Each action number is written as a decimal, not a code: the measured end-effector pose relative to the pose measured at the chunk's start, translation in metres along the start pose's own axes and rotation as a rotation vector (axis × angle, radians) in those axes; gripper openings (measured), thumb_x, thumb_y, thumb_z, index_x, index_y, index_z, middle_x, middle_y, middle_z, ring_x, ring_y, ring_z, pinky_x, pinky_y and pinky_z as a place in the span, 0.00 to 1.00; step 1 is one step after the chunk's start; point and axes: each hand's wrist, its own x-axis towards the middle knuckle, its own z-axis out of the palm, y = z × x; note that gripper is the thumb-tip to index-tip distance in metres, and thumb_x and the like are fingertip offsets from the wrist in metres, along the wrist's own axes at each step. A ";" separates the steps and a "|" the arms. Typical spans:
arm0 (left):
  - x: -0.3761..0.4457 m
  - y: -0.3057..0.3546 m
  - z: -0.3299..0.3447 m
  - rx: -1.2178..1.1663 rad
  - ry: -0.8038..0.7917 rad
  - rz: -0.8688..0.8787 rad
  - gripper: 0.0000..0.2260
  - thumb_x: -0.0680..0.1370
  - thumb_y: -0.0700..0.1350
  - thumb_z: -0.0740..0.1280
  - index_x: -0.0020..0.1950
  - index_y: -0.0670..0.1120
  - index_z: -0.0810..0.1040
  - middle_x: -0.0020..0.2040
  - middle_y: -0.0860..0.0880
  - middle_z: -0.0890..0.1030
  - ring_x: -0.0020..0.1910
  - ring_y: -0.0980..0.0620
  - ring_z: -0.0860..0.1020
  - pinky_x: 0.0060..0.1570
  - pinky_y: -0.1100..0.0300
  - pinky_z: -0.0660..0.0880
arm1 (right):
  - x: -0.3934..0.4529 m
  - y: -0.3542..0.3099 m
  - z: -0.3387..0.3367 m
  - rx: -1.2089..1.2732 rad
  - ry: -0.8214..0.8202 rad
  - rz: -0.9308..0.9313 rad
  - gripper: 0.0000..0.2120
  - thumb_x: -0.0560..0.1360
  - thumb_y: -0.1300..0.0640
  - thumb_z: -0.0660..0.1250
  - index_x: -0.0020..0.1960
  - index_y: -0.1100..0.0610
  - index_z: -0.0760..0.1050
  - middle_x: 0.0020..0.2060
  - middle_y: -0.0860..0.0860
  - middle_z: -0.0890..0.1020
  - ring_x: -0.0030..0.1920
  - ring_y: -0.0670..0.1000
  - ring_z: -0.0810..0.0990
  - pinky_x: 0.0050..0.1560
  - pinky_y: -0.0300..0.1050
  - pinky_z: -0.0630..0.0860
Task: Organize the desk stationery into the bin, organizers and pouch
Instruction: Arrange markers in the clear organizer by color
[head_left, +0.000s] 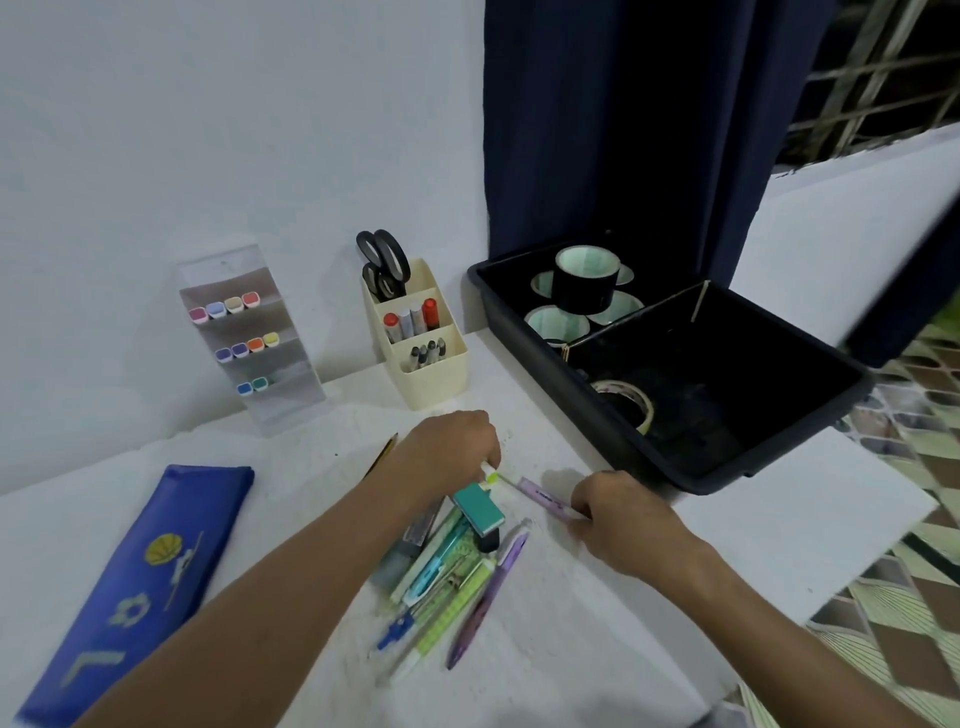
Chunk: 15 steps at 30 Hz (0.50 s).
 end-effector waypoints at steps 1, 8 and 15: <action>-0.002 -0.002 -0.002 -0.059 0.034 -0.022 0.13 0.77 0.43 0.67 0.61 0.48 0.79 0.57 0.47 0.75 0.56 0.47 0.75 0.50 0.55 0.71 | -0.001 -0.001 -0.001 0.034 0.024 -0.017 0.06 0.77 0.55 0.63 0.47 0.56 0.76 0.41 0.51 0.75 0.40 0.51 0.76 0.33 0.40 0.70; -0.043 -0.026 -0.040 -0.603 0.541 -0.237 0.11 0.77 0.45 0.68 0.59 0.49 0.78 0.48 0.54 0.79 0.44 0.56 0.79 0.40 0.68 0.72 | 0.005 -0.026 -0.027 0.405 0.337 -0.207 0.08 0.75 0.50 0.68 0.51 0.53 0.78 0.43 0.48 0.81 0.38 0.44 0.78 0.33 0.31 0.71; -0.115 -0.069 -0.062 -0.595 0.905 -0.490 0.08 0.74 0.44 0.72 0.52 0.50 0.81 0.44 0.50 0.83 0.40 0.54 0.82 0.47 0.62 0.77 | 0.031 -0.111 -0.053 0.622 0.499 -0.528 0.09 0.72 0.57 0.72 0.40 0.43 0.79 0.44 0.47 0.80 0.39 0.42 0.76 0.44 0.32 0.73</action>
